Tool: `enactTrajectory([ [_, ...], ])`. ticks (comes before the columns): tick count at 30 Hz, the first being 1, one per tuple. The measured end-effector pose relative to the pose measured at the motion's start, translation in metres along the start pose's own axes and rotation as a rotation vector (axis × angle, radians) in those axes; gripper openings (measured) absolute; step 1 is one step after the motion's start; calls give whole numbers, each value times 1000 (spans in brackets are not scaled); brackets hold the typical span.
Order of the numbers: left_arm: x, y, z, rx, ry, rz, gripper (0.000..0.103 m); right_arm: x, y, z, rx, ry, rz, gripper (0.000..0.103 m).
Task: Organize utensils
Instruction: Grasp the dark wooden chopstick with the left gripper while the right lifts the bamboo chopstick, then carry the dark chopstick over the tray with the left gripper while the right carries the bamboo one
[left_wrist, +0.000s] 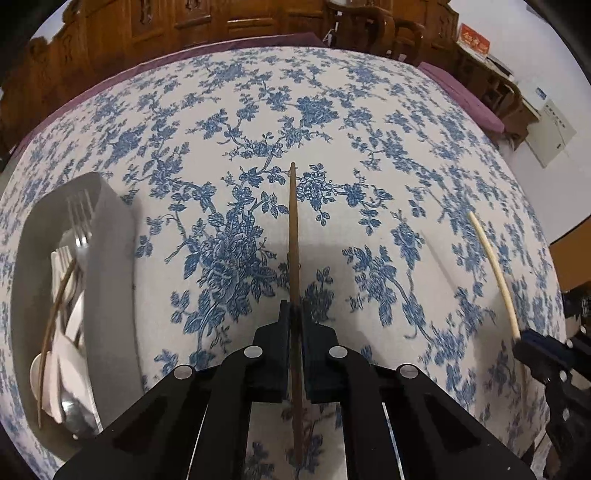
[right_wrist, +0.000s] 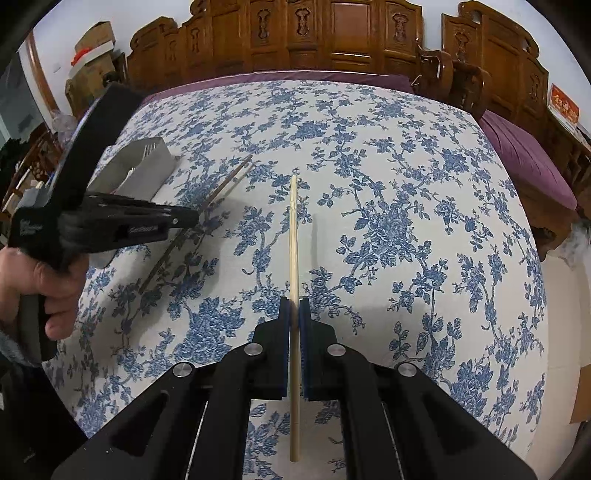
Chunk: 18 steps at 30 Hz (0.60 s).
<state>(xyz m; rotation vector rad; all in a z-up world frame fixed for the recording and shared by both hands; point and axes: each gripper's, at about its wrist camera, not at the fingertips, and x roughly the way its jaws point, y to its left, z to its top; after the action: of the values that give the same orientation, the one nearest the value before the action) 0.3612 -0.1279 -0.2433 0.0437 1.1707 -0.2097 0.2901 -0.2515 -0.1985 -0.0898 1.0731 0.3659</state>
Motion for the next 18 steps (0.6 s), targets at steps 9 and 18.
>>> enactTrajectory([
  [9,-53,1,-7,40,-86,-30,5,-16,18,7,0,-38,5,6],
  [18,-104,13,-13,71,-162,-61,5,-34,43,24,-7,-91,15,6],
])
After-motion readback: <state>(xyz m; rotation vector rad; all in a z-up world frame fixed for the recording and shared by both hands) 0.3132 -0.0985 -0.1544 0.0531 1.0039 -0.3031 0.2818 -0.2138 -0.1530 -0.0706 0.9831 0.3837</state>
